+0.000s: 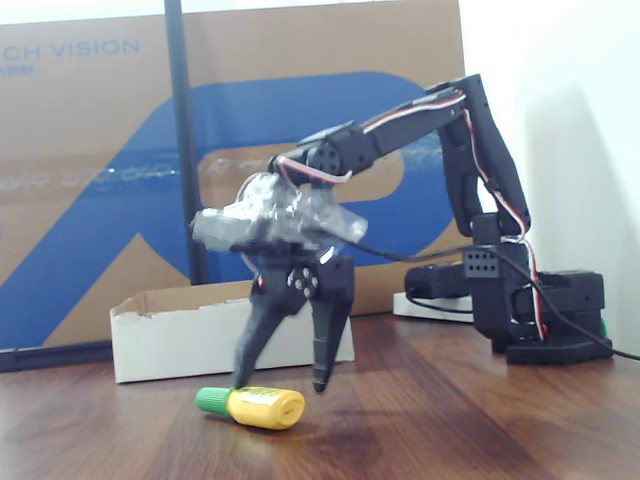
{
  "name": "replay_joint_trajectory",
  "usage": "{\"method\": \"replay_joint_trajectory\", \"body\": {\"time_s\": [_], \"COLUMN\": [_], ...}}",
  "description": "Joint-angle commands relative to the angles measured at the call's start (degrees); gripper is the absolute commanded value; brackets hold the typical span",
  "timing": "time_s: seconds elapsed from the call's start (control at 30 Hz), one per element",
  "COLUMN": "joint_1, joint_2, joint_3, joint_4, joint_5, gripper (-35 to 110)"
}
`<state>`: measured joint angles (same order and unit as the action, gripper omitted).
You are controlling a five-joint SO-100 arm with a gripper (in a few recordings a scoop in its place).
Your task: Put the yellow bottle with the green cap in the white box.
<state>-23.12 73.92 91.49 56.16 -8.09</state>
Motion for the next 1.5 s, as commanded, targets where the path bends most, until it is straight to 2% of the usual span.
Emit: {"method": "replay_joint_trajectory", "body": {"time_s": [0.0,0.93,1.47], "joint_1": [-0.44,0.79,6.24], "joint_2": [1.49,0.62,15.73], "joint_3": [-3.34,0.97,7.56], "joint_4": [0.44,0.18,0.00], "joint_5": [-0.53,-1.49,-2.11], "gripper": [37,32,28]}}
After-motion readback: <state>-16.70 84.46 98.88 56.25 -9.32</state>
